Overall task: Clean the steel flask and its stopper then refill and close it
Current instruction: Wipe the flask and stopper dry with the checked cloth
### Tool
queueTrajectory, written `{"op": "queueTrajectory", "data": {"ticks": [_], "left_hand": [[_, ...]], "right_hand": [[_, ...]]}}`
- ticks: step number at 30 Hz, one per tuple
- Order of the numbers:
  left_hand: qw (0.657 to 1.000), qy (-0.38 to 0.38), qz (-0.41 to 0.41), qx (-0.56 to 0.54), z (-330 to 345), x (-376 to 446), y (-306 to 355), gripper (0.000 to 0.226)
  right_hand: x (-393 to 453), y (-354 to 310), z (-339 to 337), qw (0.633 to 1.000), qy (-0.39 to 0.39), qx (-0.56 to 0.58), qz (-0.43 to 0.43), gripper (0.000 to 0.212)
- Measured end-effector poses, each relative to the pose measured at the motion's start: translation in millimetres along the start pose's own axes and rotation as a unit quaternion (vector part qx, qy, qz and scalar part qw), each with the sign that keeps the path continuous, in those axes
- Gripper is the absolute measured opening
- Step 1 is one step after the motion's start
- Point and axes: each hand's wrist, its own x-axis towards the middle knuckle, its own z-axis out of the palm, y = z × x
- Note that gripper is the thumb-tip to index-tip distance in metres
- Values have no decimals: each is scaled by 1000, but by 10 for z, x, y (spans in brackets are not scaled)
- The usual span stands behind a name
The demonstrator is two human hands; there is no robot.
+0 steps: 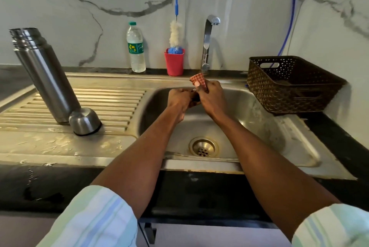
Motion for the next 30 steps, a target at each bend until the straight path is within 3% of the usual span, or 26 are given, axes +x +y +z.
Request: {"op": "queueTrajectory", "data": {"ticks": [2,4,5,6,9,11,13,15,16,18,20,21,23,25,27,30], "left_hand": [[997,-22,55,50,-14,-13,0,16],[987,-57,99,115,-46,-32,-9,19],[981,-69,110,145,-54,-26,-28,20],[977,-73,113,168,-49,-15,-52,19],[980,-35,83,178,17,23,-101,13],[989,-24,53,137,19,39,-69,16],[994,-62,33,83,-36,-1,-11,15],[991,-106,44,75,-103,-12,18,13],[987,-123,54,89,-127,-14,18,17],[980,-156,67,108,-131,-17,-2,23],[978,-172,70,96,-112,-6,-14,27],[979,-166,75,91,-95,1,-12,27],[983,-139,84,82,-62,6,-4,26],[991,-115,55,50,-58,35,2,23],[995,-102,6,22,-73,44,25,25],[991,-111,-62,-31,-118,35,63,31]], "right_hand": [[0,-48,-73,993,17,100,67,38],[-1,-21,-181,941,-18,268,206,34],[-23,-7,-223,915,-45,309,256,33],[-40,17,-216,912,-61,304,268,33],[4,76,-57,984,-24,115,136,37],[17,32,-5,999,-13,8,39,40],[-13,-32,-36,1000,-10,5,21,37],[-31,-26,-109,990,-13,109,84,35],[-20,6,-155,969,-36,189,154,35],[-39,60,-298,882,-140,347,288,43],[-35,118,-350,826,-174,423,330,48],[-33,120,-354,824,-162,431,330,47],[-8,98,-295,841,-111,427,312,42],[-13,47,-237,891,-51,356,277,34],[-11,13,-195,939,12,266,218,22],[-12,-9,-160,977,62,178,101,18]]}}
